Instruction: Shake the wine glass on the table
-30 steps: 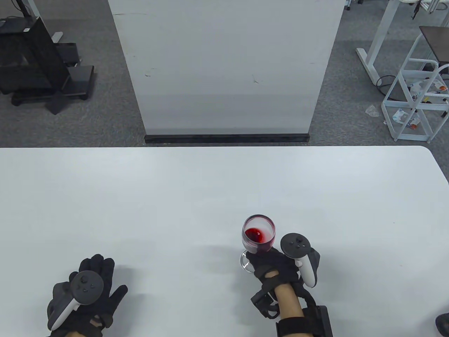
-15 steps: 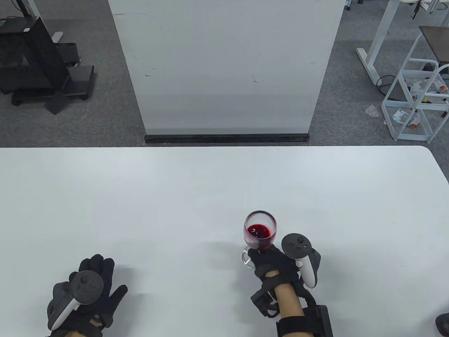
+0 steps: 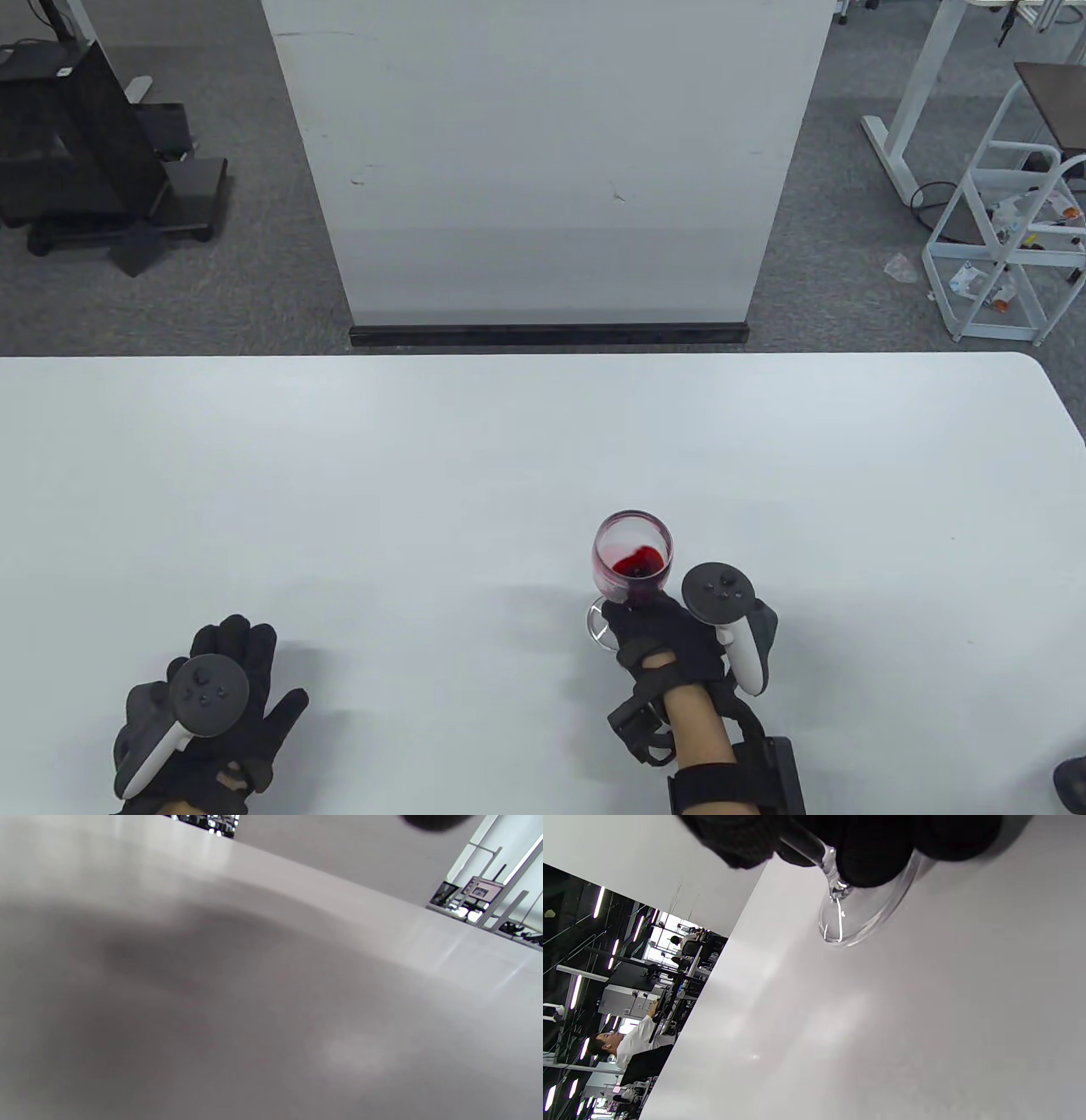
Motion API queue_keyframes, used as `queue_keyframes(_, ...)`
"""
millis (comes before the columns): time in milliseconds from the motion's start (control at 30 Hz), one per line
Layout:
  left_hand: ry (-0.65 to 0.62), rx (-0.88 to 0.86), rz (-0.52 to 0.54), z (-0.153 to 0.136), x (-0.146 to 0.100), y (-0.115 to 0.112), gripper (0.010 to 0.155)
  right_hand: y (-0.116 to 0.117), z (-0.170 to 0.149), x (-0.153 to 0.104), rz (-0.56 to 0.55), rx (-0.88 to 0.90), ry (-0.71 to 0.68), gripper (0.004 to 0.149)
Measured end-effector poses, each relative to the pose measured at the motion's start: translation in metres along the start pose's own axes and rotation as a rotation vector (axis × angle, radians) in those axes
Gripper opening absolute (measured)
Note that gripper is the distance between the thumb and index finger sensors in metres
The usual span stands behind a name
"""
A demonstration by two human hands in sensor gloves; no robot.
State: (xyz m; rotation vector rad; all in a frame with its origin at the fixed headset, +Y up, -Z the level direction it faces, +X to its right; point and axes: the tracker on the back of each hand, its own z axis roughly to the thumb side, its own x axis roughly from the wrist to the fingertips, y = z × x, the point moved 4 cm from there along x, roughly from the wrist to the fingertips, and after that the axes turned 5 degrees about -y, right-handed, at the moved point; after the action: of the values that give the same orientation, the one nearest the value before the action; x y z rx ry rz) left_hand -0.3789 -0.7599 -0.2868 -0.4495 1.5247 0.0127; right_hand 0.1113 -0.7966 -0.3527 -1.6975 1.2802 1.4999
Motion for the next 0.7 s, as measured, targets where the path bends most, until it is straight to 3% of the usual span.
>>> queue_keyframes(100, -0.001, 0.0, 0.003, -0.0001, -0.0004, 0.0004, 0.08, -0.0008, 0.001, -0.0005, 0.086, -0.006, 0.02, 0.054)
queue_keyframes(233, -0.001, -0.001, 0.002, -0.0003, 0.0001, 0.0001, 0.08, 0.0001, -0.0028, -0.002, -0.044, 0.0, 0.013, 0.056)
queue_keyframes(367, -0.004, 0.004, 0.002, 0.0012, -0.0003, -0.0001, 0.08, 0.0002, 0.0024, -0.0017, 0.088, -0.015, 0.032, 0.055)
queue_keyframes(500, -0.003, -0.005, 0.004, -0.0002, 0.0, 0.0004, 0.08, -0.0006, -0.0023, -0.0017, -0.06, -0.002, 0.004, 0.056)
queue_keyframes(633, -0.003, 0.001, 0.002, 0.0003, -0.0002, 0.0, 0.08, 0.0002, 0.0022, -0.0012, 0.085, -0.001, 0.032, 0.055)
queue_keyframes(700, -0.003, -0.004, 0.005, -0.0001, -0.0003, 0.0004, 0.08, -0.0035, 0.0005, -0.0012, 0.081, -0.019, 0.03, 0.055)
